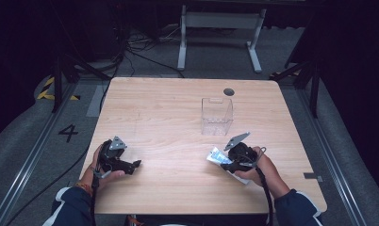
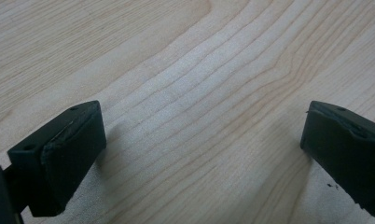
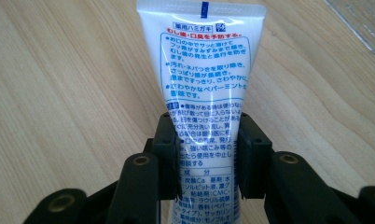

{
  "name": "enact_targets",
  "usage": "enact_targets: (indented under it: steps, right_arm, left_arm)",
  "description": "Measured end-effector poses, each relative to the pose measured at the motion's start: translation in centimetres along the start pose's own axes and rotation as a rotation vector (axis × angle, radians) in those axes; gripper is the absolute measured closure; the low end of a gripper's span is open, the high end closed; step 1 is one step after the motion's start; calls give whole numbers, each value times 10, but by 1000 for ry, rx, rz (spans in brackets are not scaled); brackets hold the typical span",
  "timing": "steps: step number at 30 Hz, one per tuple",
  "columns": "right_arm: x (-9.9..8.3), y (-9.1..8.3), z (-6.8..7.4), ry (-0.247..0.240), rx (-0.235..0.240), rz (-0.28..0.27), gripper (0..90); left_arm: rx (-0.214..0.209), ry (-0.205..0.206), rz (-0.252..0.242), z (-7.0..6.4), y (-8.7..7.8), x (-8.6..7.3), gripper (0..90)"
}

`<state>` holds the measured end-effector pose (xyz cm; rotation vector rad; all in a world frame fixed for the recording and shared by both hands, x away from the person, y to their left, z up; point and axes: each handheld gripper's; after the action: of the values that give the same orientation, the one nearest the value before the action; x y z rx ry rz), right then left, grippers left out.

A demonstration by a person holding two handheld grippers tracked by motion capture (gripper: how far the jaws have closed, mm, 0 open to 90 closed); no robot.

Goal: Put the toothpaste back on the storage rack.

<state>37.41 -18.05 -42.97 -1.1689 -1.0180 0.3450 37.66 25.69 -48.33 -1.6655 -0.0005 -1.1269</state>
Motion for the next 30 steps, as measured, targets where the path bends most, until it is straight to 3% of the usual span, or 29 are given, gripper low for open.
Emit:
enact_targets:
  steps: [2,5,15,20,30]
  right_arm:
    - [-1,-3,-2,9,12,-8,667]
    - [-3,-14,-9,42,0,-62,671]
    - [-6,-36,-17,62,-11,-171,673]
    - [-5,-41,-18,57,-21,-198,674]
    - [-1,-53,-18,40,-39,-302,674]
  left_arm:
    - [0,1,0,0,0,0,6]
    - [-4,-1,-2,0,0,0,6]
    - [-8,-9,-2,0,0,0,6]
    - [-3,1,-1,0,0,0,6]
    - [-7,-7,-2,0,0,0,6]
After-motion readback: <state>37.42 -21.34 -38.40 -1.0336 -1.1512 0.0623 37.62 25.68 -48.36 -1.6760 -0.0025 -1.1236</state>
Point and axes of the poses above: each handheld gripper's, and its own axes: y roughly forward along the jaws, x roughly out of its top, z roughly to its left, and after that the axes turned 2 degrees about y, right-handed
